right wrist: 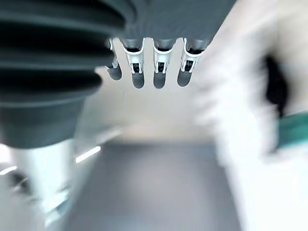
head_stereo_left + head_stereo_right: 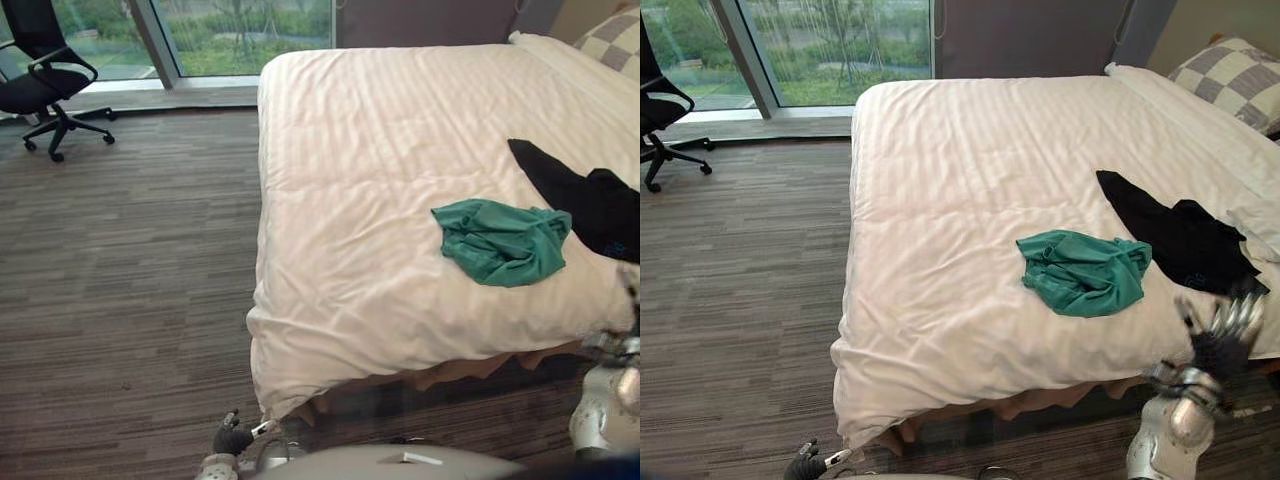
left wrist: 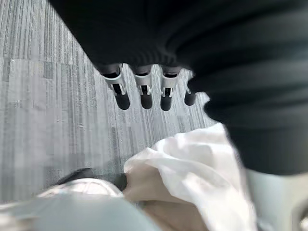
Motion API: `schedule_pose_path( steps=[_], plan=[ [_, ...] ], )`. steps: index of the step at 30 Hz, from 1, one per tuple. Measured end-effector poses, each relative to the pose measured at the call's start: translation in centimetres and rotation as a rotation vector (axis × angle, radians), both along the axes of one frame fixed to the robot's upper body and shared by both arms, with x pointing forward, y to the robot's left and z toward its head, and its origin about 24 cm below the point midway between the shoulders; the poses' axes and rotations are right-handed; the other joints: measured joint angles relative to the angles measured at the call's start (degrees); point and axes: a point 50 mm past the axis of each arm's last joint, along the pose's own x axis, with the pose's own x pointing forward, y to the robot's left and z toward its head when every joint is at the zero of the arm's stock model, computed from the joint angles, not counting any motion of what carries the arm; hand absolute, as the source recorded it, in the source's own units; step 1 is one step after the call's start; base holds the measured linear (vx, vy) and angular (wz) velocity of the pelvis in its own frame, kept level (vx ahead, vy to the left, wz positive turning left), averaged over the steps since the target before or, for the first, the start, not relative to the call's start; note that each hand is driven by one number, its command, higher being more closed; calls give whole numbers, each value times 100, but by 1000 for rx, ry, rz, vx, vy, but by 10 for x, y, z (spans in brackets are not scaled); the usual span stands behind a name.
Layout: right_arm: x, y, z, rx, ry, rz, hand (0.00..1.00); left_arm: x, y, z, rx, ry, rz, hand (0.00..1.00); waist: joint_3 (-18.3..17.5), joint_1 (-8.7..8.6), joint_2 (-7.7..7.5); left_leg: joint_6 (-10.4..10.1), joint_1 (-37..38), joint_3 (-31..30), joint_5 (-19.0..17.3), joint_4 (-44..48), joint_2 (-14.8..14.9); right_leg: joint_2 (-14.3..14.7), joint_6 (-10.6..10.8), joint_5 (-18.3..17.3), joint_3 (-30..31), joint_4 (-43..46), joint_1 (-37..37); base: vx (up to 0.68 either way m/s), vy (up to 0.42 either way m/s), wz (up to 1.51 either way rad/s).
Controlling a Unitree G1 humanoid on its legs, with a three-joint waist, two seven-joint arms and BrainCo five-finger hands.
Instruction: Tidy the bed and pick cloth on bed and put in laundry
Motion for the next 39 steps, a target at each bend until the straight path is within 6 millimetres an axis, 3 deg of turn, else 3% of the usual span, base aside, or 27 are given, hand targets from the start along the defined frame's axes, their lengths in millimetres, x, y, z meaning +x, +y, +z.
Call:
schedule_pose_path(
  steps=[4,5,7,9,11,15,25,30,35,39],
  plan=[
    [15,18,-3,-104,94,139,0,-7,3,0,10,8,-13,0,8,-57,-35,33,-44,-153,-19,32,-91,-11,-1,1,-2,-6,2,20,20,9],
    [21,24,-6,-116,143,204,100,-6,3,1,14,9,-39,0,14,-116,-21,62,-105,-258,-37,75,-109,-35,2,4,-18,-8,-13,0,29,16],
    [31,33,-9,-146,210,288,100,-5,3,1,16,1,-46,0,37,-161,3,102,-186,-355,-62,155,-128,-66,24,22,-48,-27,-27,-21,26,13],
    [47,40,-30,2,391,347,100,-6,2,1,14,2,-50,0,50,-135,14,111,-198,-415,-67,173,-139,-71,35,33,-48,-35,-25,-41,16,4],
    [51,54,-49,51,440,468,100,-5,0,0,10,3,-63,0,77,-108,24,114,-214,-506,-69,180,-145,-75,35,33,-84,-35,-11,-44,-2,10],
    [71,108,-45,-83,433,705,100,-2,-1,-1,4,12,-66,0,154,-109,115,140,-396,-841,-61,274,-160,-89,76,67,-211,-64,-66,-49,-10,15],
    [110,197,-42,-223,592,1068,100,23,12,5,36,-38,-46,0,541,376,-209,191,-1021,-1532,-78,749,-98,-61,-39,230,-809,-277,15,-24,-25,33],
    [127,237,-22,-287,569,1152,100,46,12,10,34,-97,-43,0,936,576,-215,245,-1507,-1808,-264,1336,-12,-11,-143,366,-860,-272,-62,-65,33,27],
    [144,276,12,-354,483,1201,100,75,12,21,26,-197,-38,0,1412,765,-197,252,-2141,-2066,-334,1685,16,-35,-138,377,-1046,-208,-380,-106,37,27],
    [156,286,35,-397,436,1179,100,95,9,32,39,-275,-36,0,1721,930,-162,328,-2457,-2233,-180,1684,-33,-64,-141,375,-1226,-134,-624,-45,2,26]
  ],
)
